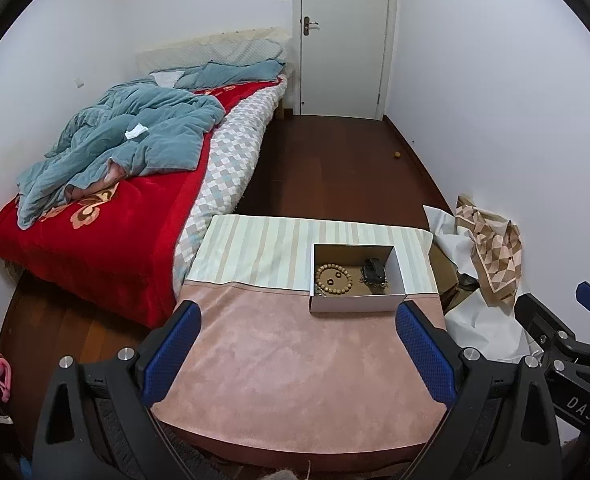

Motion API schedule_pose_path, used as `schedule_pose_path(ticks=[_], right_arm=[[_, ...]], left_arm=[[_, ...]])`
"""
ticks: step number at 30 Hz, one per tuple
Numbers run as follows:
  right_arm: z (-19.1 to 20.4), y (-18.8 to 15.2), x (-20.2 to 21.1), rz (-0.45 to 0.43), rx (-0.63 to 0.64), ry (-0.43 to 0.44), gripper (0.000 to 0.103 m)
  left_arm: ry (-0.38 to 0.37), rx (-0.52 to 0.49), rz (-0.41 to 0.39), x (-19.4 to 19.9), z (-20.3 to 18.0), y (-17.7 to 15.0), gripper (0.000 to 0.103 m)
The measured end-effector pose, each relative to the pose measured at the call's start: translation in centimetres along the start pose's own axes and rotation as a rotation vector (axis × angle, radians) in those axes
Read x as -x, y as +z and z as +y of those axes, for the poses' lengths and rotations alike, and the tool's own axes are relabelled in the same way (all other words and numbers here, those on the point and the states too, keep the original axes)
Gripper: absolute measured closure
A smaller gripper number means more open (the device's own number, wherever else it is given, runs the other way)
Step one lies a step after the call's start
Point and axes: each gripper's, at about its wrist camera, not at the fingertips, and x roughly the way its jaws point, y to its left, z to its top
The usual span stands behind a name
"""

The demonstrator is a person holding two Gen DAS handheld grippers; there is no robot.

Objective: Organize jewelry

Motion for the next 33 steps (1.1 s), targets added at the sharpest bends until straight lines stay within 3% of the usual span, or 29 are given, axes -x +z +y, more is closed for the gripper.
schedule_pose_path(ticks=[10, 33], right_arm=[[-0.7, 0.8, -1.1, 0.022, -0.021, -0.005, 0.0], [-0.9, 4.3, -10.2, 0.118, -0.028, -0.063, 0.0]], left_arm=[[0.007, -0.01, 0.026, -1.6, -0.4, 1.1, 0.0], [0.051, -0.031, 0.128, -8.8, -1.4, 4.1, 0.0]])
